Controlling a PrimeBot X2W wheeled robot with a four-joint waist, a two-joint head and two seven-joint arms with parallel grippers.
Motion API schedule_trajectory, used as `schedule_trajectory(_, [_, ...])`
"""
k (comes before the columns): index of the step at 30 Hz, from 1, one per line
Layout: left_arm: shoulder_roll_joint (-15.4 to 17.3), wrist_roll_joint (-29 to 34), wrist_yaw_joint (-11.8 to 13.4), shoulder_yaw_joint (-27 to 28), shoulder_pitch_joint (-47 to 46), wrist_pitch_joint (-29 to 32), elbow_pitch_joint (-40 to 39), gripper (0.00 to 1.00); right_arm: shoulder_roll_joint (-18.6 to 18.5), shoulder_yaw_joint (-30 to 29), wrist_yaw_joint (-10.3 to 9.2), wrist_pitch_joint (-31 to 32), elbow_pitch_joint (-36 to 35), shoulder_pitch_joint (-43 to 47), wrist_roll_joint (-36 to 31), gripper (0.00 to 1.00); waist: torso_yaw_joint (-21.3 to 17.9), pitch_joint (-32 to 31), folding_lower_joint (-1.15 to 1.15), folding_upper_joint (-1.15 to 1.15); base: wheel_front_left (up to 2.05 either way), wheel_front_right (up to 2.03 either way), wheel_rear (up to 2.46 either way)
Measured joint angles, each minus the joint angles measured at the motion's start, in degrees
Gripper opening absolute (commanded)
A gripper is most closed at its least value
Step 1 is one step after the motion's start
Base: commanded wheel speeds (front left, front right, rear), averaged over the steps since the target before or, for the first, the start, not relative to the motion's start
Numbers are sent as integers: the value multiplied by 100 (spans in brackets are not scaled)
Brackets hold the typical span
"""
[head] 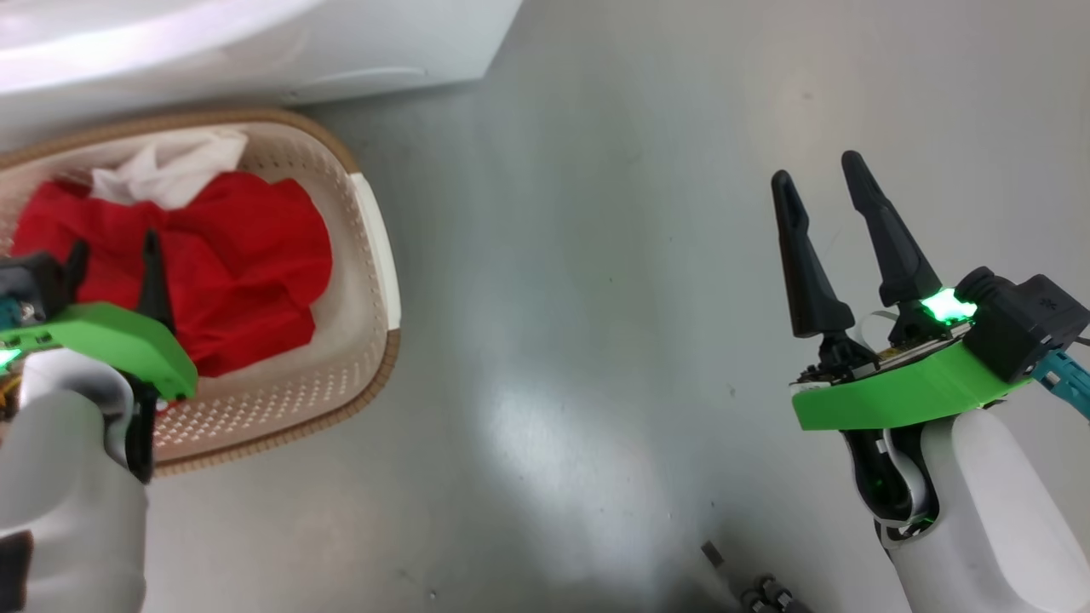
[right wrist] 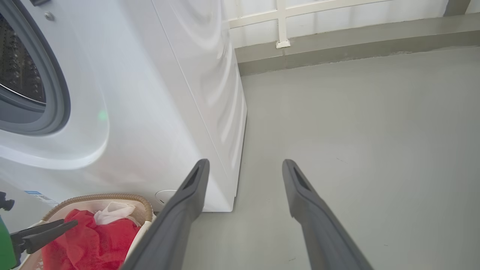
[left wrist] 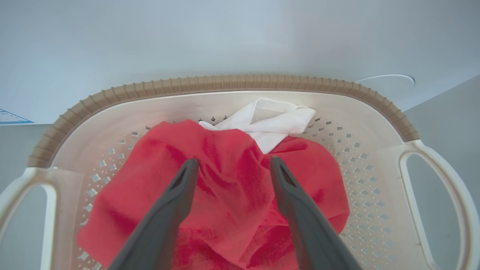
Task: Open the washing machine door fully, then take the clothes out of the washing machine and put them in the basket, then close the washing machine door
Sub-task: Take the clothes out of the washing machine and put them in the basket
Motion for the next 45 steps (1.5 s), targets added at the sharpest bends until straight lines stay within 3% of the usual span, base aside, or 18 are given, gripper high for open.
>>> schedule_trajectory(16, [-301, -207, -1, -79, 1301, 1, -1308, 100, -190, -91, 0, 0, 226, 448, 1, 100, 174, -1135, 0, 0, 0, 0, 0])
schedule_trajectory(25, [-478, -203, -1, -76, 2303, 1, -2475, 100, -343, -199, 0, 1, 305, 1031, 10, 100, 297, -2017, 0, 0, 0, 0, 0])
schedule_trajectory(45, [-658, -26, -1, 27, 4105, 1, -4423, 100, -531, -408, 0, 1, 352, 1967, 60, 100, 578, -3499, 0, 0, 0, 0, 0])
